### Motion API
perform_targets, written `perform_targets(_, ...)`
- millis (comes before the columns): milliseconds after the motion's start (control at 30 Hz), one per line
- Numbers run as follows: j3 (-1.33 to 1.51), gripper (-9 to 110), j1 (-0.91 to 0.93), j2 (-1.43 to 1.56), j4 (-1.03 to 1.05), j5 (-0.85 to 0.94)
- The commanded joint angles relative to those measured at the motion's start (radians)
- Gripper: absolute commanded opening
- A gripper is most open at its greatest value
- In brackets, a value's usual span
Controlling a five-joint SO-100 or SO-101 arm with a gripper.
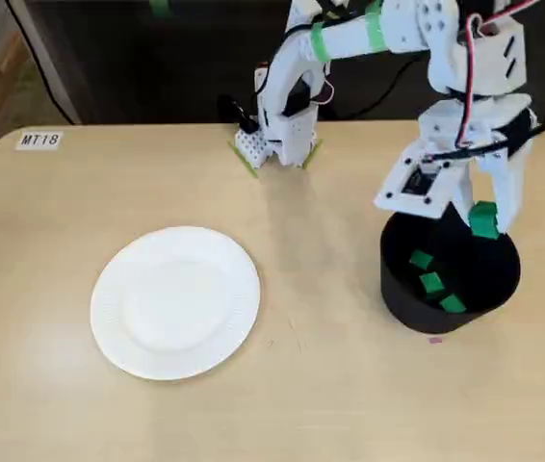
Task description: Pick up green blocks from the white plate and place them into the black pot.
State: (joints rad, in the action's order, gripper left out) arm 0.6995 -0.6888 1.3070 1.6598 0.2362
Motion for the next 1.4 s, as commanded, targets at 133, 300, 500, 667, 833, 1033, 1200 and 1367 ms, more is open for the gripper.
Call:
perform_targets(133,0.163,-2,-0.026,0.091,0.003,0.002)
perform_targets(300,0.187,-2,-0.012,0.078,0.003,0.018)
perform_targets(500,0.186,-2,0.009,0.069,0.002,0.015)
perform_targets(667,0.179,27,0.021,0.092,-0.002,0.058)
perform_targets(833,0.176,35,0.044,0.106,-0.005,0.061)
perform_targets(1033,0.176,30,0.061,0.11,-0.006,0.064)
perform_targets(1200,0.173,-2,0.106,0.12,-0.02,-0.002)
perform_targets(1367,0.267,-2,0.216,0.299,-0.166,0.014)
